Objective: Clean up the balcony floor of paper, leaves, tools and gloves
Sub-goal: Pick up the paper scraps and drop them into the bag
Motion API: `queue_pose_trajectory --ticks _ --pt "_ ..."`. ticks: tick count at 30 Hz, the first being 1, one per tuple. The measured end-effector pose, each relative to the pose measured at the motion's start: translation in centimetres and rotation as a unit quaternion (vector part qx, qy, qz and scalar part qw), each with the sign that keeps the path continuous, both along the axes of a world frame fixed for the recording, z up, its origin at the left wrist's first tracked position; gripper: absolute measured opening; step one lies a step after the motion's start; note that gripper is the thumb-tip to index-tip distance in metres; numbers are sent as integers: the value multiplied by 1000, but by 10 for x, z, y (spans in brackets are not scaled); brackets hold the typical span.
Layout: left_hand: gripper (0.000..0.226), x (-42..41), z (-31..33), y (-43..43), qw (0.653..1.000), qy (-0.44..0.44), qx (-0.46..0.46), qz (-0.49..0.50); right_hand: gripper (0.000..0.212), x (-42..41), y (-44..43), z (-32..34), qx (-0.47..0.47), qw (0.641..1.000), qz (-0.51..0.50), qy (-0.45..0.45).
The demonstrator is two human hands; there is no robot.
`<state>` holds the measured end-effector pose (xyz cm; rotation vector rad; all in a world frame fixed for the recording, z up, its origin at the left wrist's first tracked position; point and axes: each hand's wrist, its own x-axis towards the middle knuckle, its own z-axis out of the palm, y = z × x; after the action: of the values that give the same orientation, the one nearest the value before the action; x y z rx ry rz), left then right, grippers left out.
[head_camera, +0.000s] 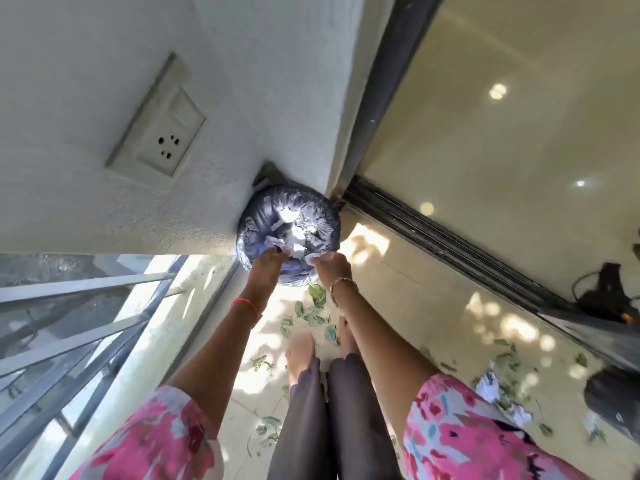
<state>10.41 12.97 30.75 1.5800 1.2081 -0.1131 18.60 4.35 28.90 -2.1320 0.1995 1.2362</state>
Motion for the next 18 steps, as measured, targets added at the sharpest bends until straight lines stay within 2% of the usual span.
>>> queue_pose_trajectory --ticks 1,2,4,7,10,15,18 --pt "10 0 2 -5 998 -11 29 -48 32 -3 -11 10 -12 1000 12 -2" --pt "16 0 5 -9 994 13 17 -106 31 -7 -22 21 -21 999 24 1" --pt "36 5 21 -27 977 69 -9 -201 28 -17 -45 42 -36 998 50 4" --pt "46 15 61 -69 927 81 27 -365 30 -35 -93 69 -55 998 15 15" --pt "47 14 79 -105 882 89 38 -460 29 -60 -137 81 -89 995 -31 32" --pt "47 12 101 -212 723 67 51 -686 29 -104 -253 101 -134 968 -203 57" --pt "54 11 106 -274 635 56 73 -767 13 -131 -311 111 -136 934 -321 79"
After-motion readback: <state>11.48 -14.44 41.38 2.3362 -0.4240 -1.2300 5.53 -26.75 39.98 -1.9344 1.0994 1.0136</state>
